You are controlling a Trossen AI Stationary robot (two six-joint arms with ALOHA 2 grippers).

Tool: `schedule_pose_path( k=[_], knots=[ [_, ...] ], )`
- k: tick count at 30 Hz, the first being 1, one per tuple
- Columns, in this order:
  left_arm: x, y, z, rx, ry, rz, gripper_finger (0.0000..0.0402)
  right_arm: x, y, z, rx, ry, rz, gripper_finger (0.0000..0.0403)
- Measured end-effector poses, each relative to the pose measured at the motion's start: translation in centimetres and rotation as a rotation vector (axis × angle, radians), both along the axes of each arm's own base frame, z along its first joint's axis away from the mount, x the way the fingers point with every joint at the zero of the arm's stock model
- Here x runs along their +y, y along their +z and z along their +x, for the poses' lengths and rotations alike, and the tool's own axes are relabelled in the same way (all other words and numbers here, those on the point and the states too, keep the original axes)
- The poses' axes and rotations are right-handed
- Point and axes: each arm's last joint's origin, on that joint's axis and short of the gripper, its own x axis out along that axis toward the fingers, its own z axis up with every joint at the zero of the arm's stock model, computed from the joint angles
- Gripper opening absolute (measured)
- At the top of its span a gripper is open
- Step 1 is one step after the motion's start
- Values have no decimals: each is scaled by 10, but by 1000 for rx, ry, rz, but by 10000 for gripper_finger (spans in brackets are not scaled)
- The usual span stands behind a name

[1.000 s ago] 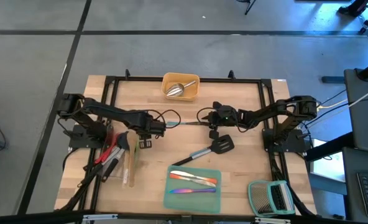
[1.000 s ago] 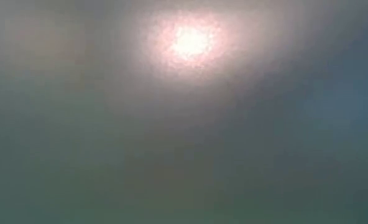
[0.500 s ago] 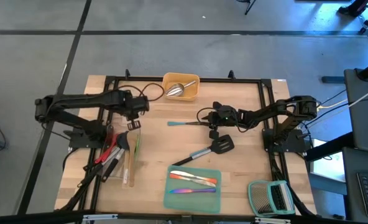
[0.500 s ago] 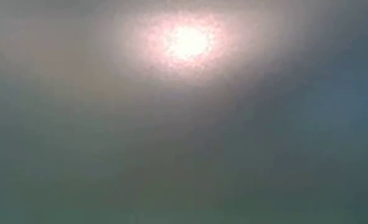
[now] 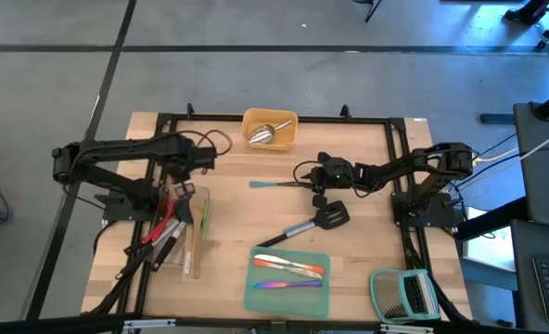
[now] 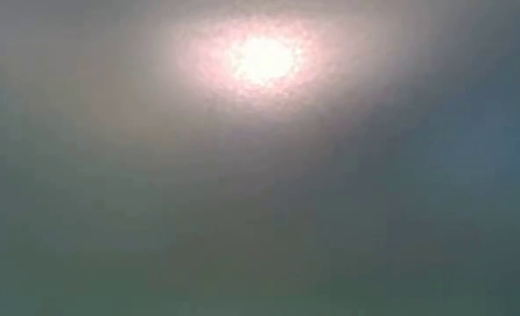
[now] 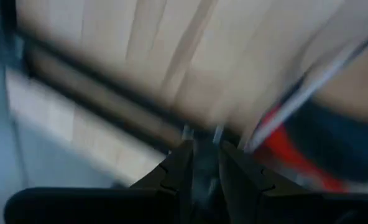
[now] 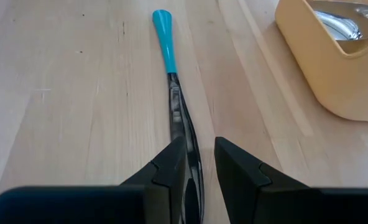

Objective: Pick & Place Kitchen Items
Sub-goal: Move the transparent bin to the bottom left of the table

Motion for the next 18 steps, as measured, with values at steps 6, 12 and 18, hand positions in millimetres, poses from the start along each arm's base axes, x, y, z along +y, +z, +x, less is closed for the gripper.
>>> schedule_pose_path(
  k=[6,12,18],
  knots=[
    [-7,4,-9,-27,102,-117,62,0,0,0,3,0,1,89],
    [-9,3,-11,-41,164,-137,49,0,0,0,2,0,2,89],
    [-3,3,-11,3,104,16,34,0,0,0,-2,0,3,89]
  ],
)
